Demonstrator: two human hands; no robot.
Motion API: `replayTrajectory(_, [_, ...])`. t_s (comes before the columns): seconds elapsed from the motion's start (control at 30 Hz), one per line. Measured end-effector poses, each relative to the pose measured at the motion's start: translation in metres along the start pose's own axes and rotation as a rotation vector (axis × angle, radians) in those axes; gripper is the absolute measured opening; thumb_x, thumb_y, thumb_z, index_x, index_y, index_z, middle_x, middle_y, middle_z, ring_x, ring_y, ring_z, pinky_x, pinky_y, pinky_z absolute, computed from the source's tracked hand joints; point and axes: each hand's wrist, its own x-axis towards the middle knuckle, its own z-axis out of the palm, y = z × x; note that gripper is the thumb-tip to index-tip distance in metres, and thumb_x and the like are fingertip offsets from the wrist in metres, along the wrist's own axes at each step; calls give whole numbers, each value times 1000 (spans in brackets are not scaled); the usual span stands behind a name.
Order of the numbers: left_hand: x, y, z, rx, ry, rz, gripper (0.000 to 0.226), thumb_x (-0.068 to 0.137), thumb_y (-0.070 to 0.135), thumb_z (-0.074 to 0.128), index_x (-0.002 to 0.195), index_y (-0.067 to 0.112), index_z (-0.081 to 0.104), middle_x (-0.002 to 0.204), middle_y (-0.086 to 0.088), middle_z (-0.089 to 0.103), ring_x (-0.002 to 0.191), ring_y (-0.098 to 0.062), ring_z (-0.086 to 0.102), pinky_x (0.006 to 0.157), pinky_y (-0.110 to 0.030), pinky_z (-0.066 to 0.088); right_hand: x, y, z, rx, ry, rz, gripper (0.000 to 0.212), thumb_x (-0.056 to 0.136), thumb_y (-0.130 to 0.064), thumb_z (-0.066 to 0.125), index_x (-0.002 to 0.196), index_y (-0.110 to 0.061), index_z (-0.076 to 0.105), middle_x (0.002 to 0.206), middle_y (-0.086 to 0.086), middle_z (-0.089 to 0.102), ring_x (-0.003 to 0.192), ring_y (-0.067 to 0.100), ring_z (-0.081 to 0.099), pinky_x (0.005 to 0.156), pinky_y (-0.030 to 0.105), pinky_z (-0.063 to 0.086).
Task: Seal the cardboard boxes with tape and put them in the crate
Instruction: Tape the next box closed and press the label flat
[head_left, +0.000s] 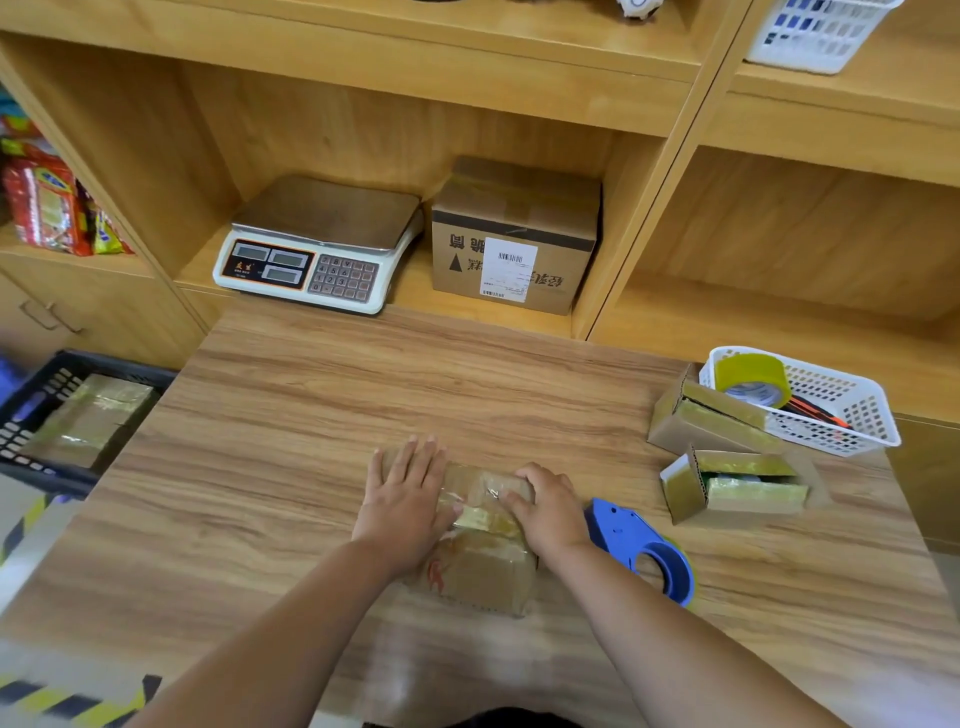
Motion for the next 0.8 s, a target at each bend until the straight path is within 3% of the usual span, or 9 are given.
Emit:
replayTrajectory(0.1, [0, -2, 2, -28, 41, 1, 69, 96, 57, 16, 152, 20, -1, 160, 2, -2, 146, -17, -8, 114, -48, -9, 6, 5, -2, 49, -12, -16, 23, 92, -33, 59, 113, -26, 64, 103, 2, 55, 98, 18, 53, 80, 22, 34])
replayTrajectory(0.23, [2, -4, 6, -28, 52, 1, 68, 96, 55, 16, 152, 20, 3, 160, 2, 2, 147, -18, -2, 114, -48, -7, 8, 9, -2, 33, 7, -39, 24, 97, -31, 49, 113, -24, 65, 106, 1, 63, 105, 19, 55, 86, 25, 37])
replayTrajectory(0.33, [3, -3, 8, -21, 54, -10, 69, 95, 56, 15, 152, 20, 3, 160, 1, 2, 147, -18, -2, 114, -48, -8, 10, 4, 5, -174, 3, -41, 40, 90, -55, 48, 113, -24, 60, 111, -6, 62, 111, 19, 51, 91, 33, 34])
replayTrajectory(0.43, [2, -1, 9, -7, 41, -21, 69, 95, 56, 12, 152, 20, -5, 160, 1, -2, 146, -18, -8, 113, -48, -12, 11, -2, 10, -268, 28, -23, 56, 81, -70, 48, 114, -26, 57, 111, -7, 60, 109, 19, 50, 84, 34, 31])
replayTrajectory(0.6, [5, -1, 5, -15, 30, -12, 66, 97, 53, 14, 152, 22, -6, 160, 3, -5, 146, -15, -5, 115, -49, -5, 16, -4, 8, -4, 33, -17, 26, 94, -45, 48, 79, -25, 54, 82, -2, 60, 86, 23, 55, 66, 30, 31])
replayTrajectory(0.7, [5, -17, 1, -34, 3, 56, 65, 98, 52, 18, 152, 23, -5, 160, 5, -9, 146, -10, -6, 116, -42, -2, 13, -3, 5, 188, 10, 15, 27, 99, -32, 44, 85, -15, 59, 81, -1, 59, 82, 20, 54, 70, 31, 37])
replayTrajectory(0.8, [1, -38, 1, -192, -21, 23, 67, 98, 51, 27, 152, 25, -4, 158, 10, -13, 146, -9, -8, 117, -32, 4, 5, 6, 0, 261, 5, 65, 24, 99, -33, 43, 92, -17, 59, 82, -4, 59, 82, 16, 53, 73, 29, 38])
